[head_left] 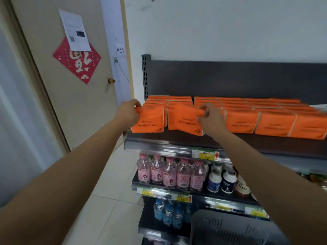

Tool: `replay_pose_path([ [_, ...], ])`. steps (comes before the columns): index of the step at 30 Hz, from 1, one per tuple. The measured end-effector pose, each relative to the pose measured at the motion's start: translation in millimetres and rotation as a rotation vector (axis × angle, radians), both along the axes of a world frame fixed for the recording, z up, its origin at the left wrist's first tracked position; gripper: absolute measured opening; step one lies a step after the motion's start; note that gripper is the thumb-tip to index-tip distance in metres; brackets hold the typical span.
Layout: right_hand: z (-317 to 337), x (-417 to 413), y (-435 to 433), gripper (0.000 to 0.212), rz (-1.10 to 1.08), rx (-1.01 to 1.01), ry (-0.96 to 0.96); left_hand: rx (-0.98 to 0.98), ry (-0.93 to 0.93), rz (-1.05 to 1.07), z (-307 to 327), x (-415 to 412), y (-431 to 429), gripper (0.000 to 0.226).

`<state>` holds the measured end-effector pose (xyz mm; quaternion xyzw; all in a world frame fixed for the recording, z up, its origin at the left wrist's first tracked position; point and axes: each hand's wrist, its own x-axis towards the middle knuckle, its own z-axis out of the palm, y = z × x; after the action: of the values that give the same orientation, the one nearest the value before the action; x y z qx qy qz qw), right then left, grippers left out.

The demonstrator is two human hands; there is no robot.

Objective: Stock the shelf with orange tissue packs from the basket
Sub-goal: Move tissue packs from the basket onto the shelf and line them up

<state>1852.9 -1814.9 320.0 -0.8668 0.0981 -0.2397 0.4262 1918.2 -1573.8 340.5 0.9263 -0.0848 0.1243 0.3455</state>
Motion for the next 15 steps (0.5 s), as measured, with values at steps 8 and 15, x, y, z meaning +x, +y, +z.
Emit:
replay_pose_path([
  [8,-20,41,12,0.035,0.025,0.006,0.12,0.008,0.093,-0.092,-23,56,0,0.037],
  [15,-33,48,18,0.051,-0.059,0.046,0.131,-0.08,0.112,-0.071,-39,71,-7,0.063],
])
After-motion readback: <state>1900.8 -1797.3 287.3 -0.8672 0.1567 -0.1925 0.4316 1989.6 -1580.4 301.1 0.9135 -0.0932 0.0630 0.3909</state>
